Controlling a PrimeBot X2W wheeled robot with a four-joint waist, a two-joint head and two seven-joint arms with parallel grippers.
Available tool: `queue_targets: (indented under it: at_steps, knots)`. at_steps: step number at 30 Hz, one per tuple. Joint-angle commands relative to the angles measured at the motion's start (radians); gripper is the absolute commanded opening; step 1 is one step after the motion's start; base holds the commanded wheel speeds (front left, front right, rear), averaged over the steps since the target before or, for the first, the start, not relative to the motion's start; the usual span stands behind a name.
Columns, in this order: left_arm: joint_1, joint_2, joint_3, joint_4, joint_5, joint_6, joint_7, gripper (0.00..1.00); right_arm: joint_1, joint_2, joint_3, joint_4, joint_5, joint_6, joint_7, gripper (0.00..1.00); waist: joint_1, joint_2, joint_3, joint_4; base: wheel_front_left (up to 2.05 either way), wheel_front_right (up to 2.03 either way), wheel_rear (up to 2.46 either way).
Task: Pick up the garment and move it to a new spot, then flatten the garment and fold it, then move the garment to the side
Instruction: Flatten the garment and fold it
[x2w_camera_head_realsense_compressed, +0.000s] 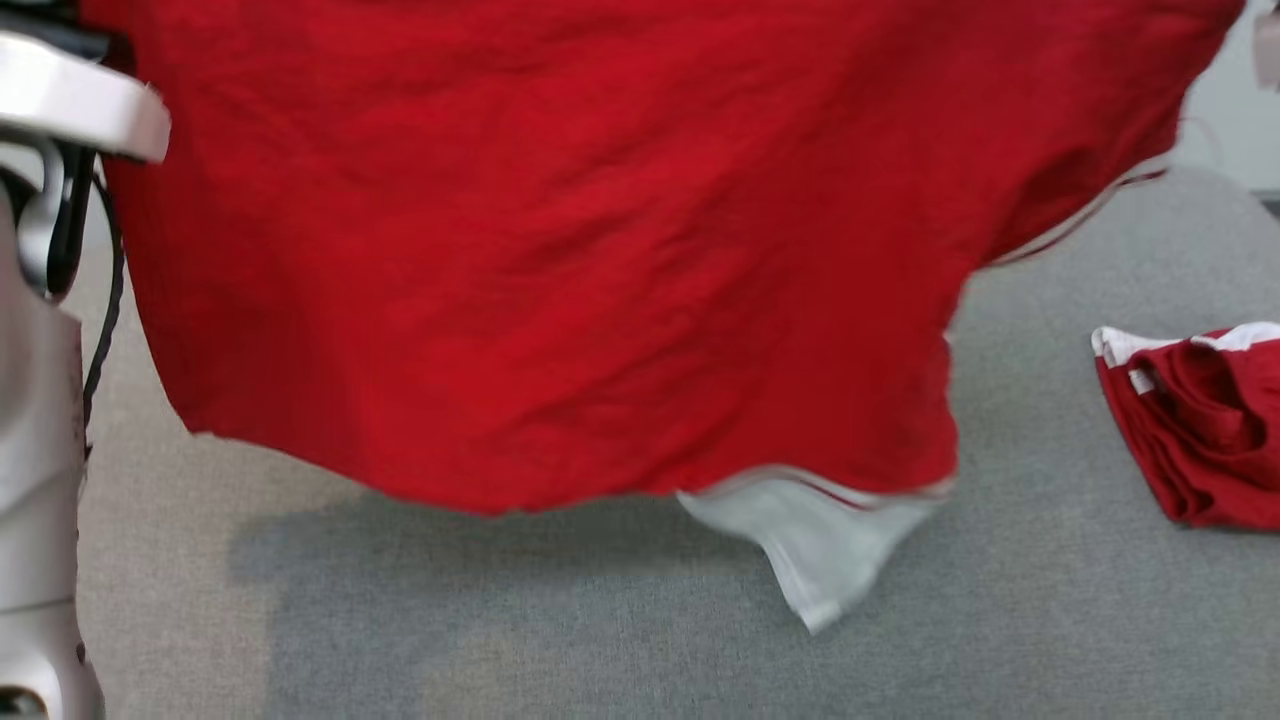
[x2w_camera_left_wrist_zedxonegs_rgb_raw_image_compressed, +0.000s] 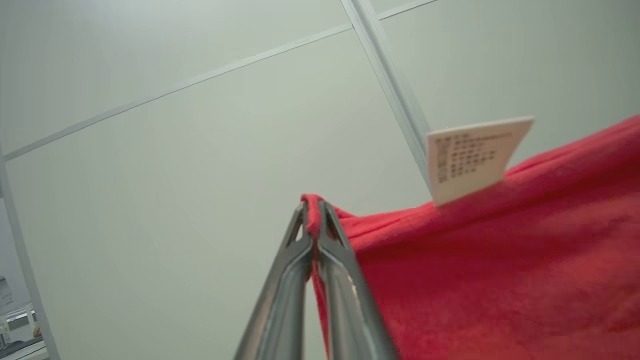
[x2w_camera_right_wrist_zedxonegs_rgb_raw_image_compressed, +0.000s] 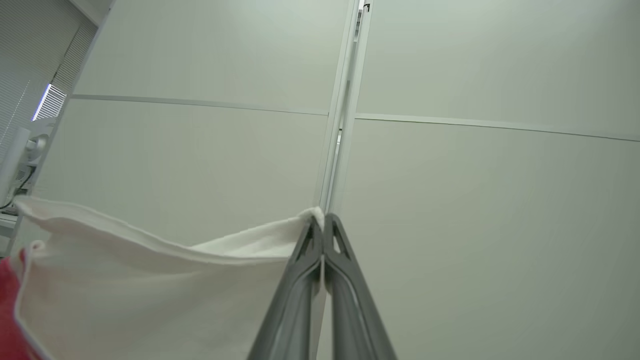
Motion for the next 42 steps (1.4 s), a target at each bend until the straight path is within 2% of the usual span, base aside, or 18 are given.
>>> queue_targets:
  at_steps: [1, 5, 9, 11, 17, 21, 25, 30, 37, 42]
  knots:
    - [-0.046, 0.008, -0.021, 0.033, 0.005, -0.004, 0.014, 0.0, -0.051, -0.009, 0.017, 0.038, -0.009, 0.0, 0.011, 0.0, 0.0, -0.0001, 0.076, 0.013, 0.0, 0.0, 0.0]
    - [-0.147, 0.013, -0.073, 0.113, 0.01, -0.006, 0.039, 0.0, -0.176, -0.009, 0.042, 0.125, -0.041, 0.0, 0.033, 0.0, 0.0, -0.0001, 0.202, 0.015, 0.0, 0.0, 0.0]
    - [-0.287, 0.011, -0.086, 0.192, 0.014, -0.001, 0.014, 0.0, -0.338, 0.0, 0.03, 0.218, -0.103, 0.0, 0.022, 0.0, 0.0, -0.0001, 0.317, 0.018, 0.0, 0.0, 0.0]
    - [-0.317, 0.009, -0.09, 0.214, 0.023, 0.008, 0.001, 0.0, -0.376, 0.003, 0.025, 0.24, -0.126, 0.0, 0.013, 0.0, 0.0, -0.0001, 0.334, 0.019, 0.0, 0.0, 0.0]
    - [-0.506, 0.001, -0.077, 0.294, 0.028, 0.065, -0.049, 0.0, -0.587, 0.033, -0.088, 0.347, -0.245, 0.0, -0.017, 0.0, 0.0, -0.0001, 0.4, 0.022, 0.0, 0.0, 0.0]
    - [-0.524, 0.005, -0.068, 0.335, 0.013, 0.08, -0.054, 0.0, -0.6, 0.053, -0.137, 0.377, -0.282, 0.0, -0.022, 0.0, 0.0, -0.0001, 0.417, 0.021, 0.0, 0.0, 0.0]
    - [-0.408, -0.008, -0.057, 0.365, -0.015, 0.076, -0.053, 0.0, -0.47, 0.051, -0.157, 0.363, -0.249, -0.001, -0.021, 0.0, 0.0, -0.0001, 0.42, 0.024, 0.0, 0.0, 0.0]
    - [-0.197, -0.068, 0.003, 0.362, -0.092, 0.089, -0.054, 0.0, -0.211, 0.046, -0.192, 0.312, -0.171, -0.002, -0.022, 0.0, 0.0, -0.0001, 0.398, 0.035, 0.0, 0.0, 0.0]
    - [0.092, -0.162, 0.07, 0.325, -0.144, 0.104, -0.054, 0.0, 0.202, 0.097, -0.227, 0.202, -0.062, -0.002, -0.022, 0.0, 0.0, -0.0001, 0.319, 0.029, 0.0, 0.0, 0.0]
    - [0.288, -0.196, 0.109, 0.292, -0.138, 0.111, -0.054, 0.0, 0.452, 0.137, -0.214, 0.135, -0.012, -0.002, -0.022, 0.0, 0.0, -0.0001, 0.231, 0.004, 0.0, 0.0, 0.0]
